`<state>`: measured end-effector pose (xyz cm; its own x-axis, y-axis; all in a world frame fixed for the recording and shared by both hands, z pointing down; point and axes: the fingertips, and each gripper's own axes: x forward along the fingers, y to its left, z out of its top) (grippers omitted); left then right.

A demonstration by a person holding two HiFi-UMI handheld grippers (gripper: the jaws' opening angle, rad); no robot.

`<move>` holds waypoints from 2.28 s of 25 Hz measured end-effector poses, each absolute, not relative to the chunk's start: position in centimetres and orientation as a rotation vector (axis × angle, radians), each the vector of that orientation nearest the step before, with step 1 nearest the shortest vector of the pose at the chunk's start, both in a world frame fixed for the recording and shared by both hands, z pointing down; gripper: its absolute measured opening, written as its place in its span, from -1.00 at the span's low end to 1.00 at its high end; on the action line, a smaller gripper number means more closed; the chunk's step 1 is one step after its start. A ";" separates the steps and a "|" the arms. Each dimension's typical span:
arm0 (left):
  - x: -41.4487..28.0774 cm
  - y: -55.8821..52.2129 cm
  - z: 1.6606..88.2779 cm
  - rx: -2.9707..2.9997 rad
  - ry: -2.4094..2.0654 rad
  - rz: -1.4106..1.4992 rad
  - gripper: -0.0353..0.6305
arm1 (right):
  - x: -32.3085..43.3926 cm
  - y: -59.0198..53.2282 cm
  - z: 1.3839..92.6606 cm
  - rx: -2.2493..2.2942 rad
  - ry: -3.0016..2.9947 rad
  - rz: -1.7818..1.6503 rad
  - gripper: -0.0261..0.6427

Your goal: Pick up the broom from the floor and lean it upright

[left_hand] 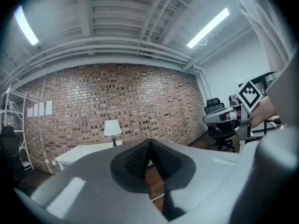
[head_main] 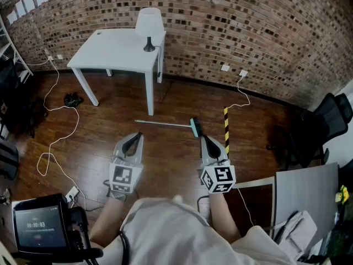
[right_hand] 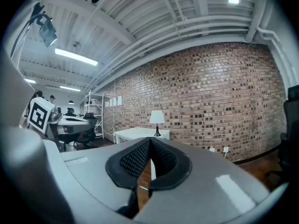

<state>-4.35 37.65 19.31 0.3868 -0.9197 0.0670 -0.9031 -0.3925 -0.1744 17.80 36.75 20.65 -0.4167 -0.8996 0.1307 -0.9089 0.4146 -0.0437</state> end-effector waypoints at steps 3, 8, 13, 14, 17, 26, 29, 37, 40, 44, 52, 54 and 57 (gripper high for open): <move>-5.1 37.7 19.2 -2.525 1.665 -0.225 -0.89 | 17.1 36.8 20.5 1.651 -2.570 0.167 -0.88; -6.4 37.7 19.2 -2.537 1.652 -0.225 -0.89 | 16.0 37.0 20.1 1.671 -2.561 0.167 -0.88; -7.8 38.1 19.9 -2.563 1.627 -0.227 -0.89 | 14.8 38.0 20.5 1.696 -2.532 0.161 -0.88; -8.0 38.2 20.1 -2.571 1.620 -0.229 -0.89 | 14.7 38.3 20.7 1.705 -2.523 0.162 -0.88; -8.6 38.4 20.8 -2.590 1.604 -0.241 -0.89 | 14.4 38.8 21.1 1.731 -2.498 0.169 -0.88; -8.8 35.5 21.4 -2.630 1.575 -0.253 -0.89 | 14.0 36.5 21.4 1.752 -2.474 0.189 -0.88; -8.9 34.5 22.3 -2.630 1.581 -0.270 -0.89 | 13.8 35.1 22.4 1.740 -2.480 0.202 -0.88; -7.1 26.8 23.2 -2.610 1.631 -0.292 -0.89 | 16.1 26.5 23.9 1.717 -2.504 0.235 -0.88; -5.6 23.4 23.0 -2.603 1.643 -0.293 -0.89 | 17.1 22.6 23.6 1.693 -2.522 0.229 -0.88; -3.1 18.7 22.5 -2.589 1.655 -0.291 -0.89 | 19.0 17.6 23.0 1.659 -2.548 0.221 -0.88; 0.9 11.1 21.7 -2.552 1.692 -0.312 -0.89 | 23.2 9.0 22.9 1.604 -2.566 0.211 -0.88; 1.3 9.9 21.7 -2.546 1.697 -0.324 -0.89 | 23.4 7.4 22.8 1.582 -2.577 0.194 -0.88; 1.6 8.8 22.2 -2.542 1.701 -0.349 -0.89 | 23.2 5.7 22.7 1.551 -2.592 0.164 -0.88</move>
